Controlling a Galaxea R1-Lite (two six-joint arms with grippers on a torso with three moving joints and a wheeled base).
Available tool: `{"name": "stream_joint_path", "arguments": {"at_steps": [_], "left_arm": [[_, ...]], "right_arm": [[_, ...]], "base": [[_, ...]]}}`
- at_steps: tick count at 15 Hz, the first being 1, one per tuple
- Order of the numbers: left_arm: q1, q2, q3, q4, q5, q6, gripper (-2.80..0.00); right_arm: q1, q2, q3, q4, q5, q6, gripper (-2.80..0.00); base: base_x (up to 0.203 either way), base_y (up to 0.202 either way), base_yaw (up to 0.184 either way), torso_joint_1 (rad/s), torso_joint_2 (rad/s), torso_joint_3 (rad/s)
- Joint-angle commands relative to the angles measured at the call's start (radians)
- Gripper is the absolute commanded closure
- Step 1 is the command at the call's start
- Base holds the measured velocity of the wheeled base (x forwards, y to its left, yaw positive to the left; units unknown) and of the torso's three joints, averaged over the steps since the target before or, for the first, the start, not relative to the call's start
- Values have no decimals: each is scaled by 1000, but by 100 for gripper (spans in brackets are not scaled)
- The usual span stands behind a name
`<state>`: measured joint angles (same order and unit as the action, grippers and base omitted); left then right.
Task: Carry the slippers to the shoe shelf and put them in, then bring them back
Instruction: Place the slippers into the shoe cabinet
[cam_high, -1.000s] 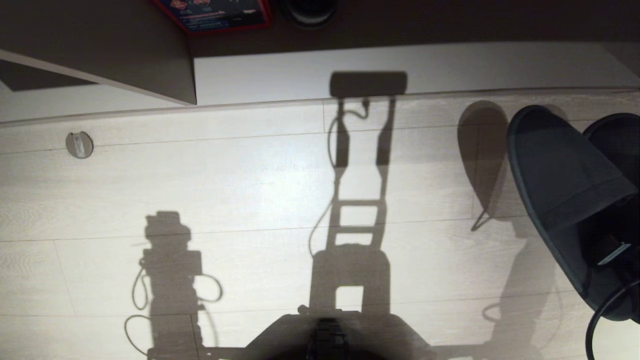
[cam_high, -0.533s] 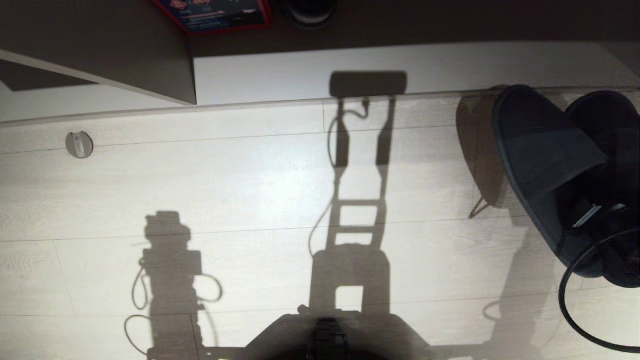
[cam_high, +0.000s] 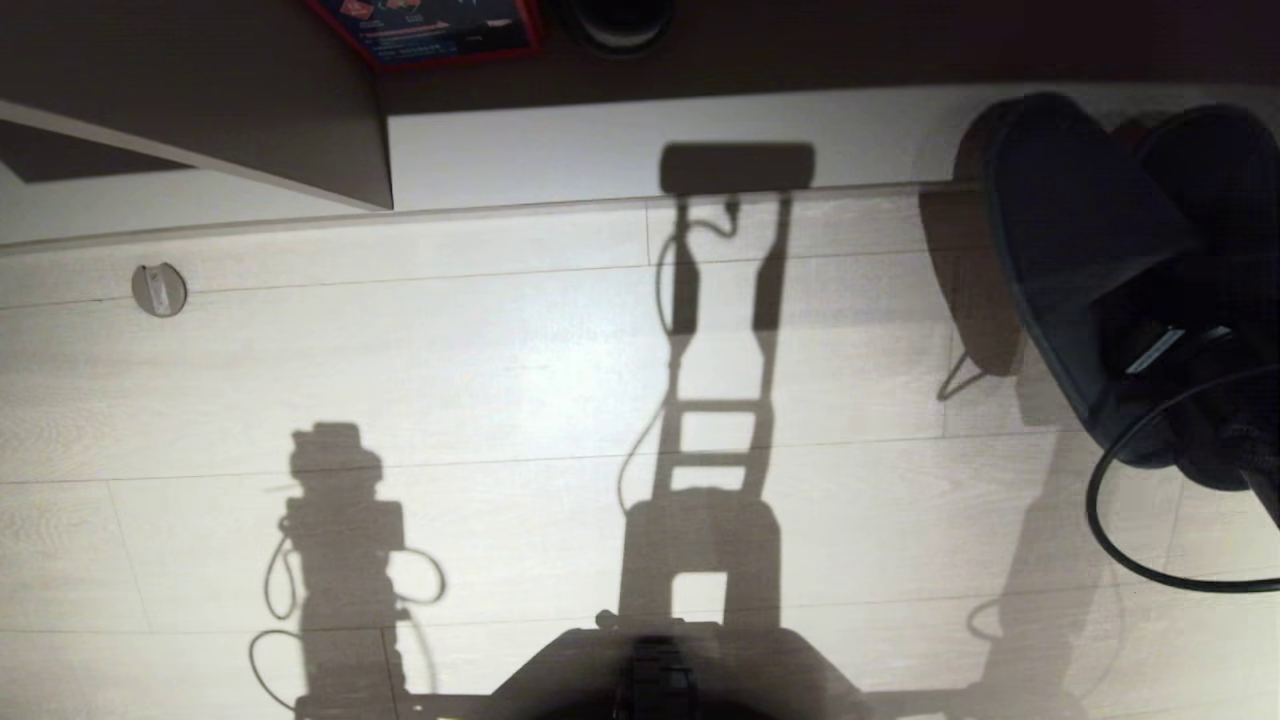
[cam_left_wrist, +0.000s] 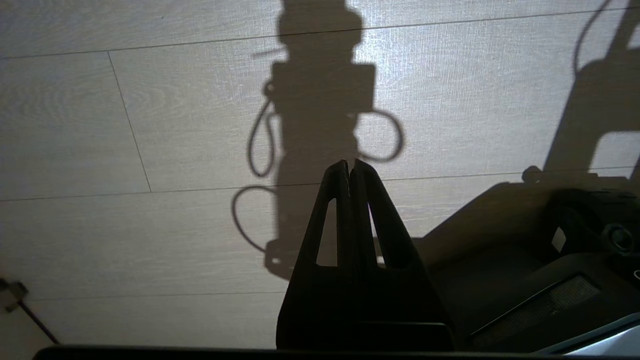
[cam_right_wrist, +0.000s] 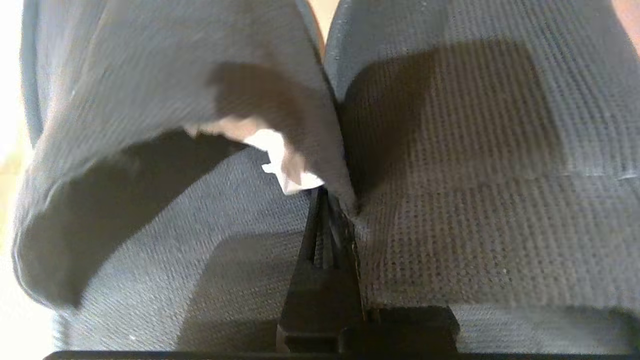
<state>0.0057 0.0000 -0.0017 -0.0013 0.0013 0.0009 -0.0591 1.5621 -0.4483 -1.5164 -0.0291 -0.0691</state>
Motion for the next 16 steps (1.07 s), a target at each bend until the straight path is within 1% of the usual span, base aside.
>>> {"name": "stream_joint_path", "arguments": {"at_steps": [1, 6, 11, 16], "left_arm": [[0, 0, 0, 0, 0, 1, 0], [0, 0, 1, 0, 0, -1, 0], [0, 0, 2, 0, 0, -1, 0], [0, 0, 2, 0, 0, 1, 0]], "right_arm": [[1, 29, -41, -8, 0, -1, 0], [1, 139, -223, -9, 0, -3, 0], [1, 212, -321, -8, 0, -3, 0], [4, 247, -513, 1, -18, -19, 0]], "base": [[0, 0, 0, 0, 0, 0], [0, 0, 0, 0, 0, 0], [0, 0, 0, 0, 0, 0], [0, 0, 0, 0, 0, 0]]}}
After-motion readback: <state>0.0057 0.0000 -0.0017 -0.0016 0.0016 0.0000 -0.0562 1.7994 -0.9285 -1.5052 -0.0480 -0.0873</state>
